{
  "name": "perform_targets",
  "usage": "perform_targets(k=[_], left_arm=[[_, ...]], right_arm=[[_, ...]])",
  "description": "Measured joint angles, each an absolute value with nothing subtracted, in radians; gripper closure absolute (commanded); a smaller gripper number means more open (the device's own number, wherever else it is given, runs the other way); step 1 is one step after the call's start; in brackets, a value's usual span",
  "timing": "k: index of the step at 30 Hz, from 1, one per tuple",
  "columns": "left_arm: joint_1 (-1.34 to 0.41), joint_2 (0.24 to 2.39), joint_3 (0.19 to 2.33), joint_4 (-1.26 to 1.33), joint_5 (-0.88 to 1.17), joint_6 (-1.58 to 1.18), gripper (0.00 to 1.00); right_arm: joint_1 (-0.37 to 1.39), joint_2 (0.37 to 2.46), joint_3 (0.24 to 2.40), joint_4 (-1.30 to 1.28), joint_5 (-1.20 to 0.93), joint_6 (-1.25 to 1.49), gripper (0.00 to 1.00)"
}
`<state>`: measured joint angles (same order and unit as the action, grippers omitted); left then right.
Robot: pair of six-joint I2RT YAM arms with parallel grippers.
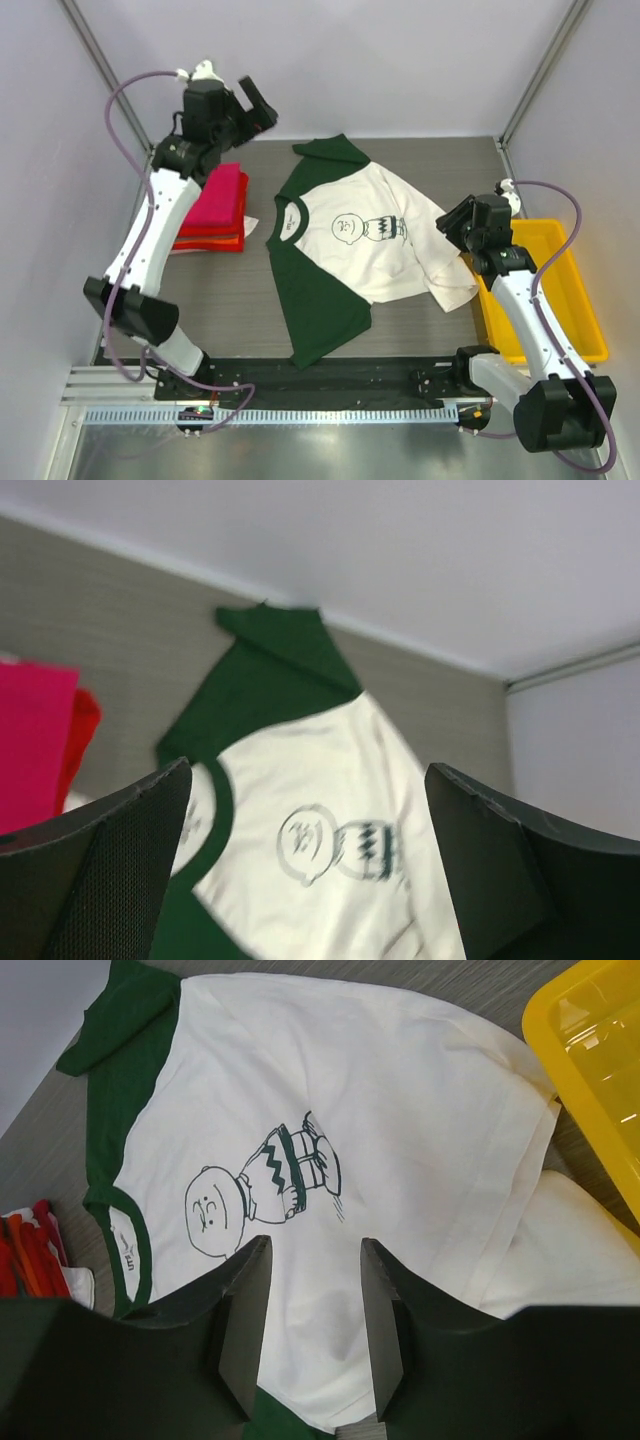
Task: Fold and stack the t-shirts
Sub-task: Flatten the tshirt out
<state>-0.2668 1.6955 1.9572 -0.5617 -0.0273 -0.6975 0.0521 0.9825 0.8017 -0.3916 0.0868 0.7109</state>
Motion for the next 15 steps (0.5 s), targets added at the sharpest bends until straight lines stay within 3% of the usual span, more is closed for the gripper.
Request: perform_targets(k=[6, 12, 15], left_arm=[[-0.520, 1.433, 1.647, -0.745, -0.306, -0.608, 0.00], [-0.502, 1.047, 1.110, -0.713, -0.306, -0.632, 0.00], [-0.502, 0.884, 0.963, -0.693, -0.272, -0.656, 0.00]], right_arm=[[0.052, 1.035, 0.801, -0.360, 0.056, 0.697, 0.52], [0.052, 1.129, 0.801, -0.347, 0.043, 0.659, 0.44], [0.065, 1.202, 0.801, -0.347, 0.049, 0.637, 0.44]])
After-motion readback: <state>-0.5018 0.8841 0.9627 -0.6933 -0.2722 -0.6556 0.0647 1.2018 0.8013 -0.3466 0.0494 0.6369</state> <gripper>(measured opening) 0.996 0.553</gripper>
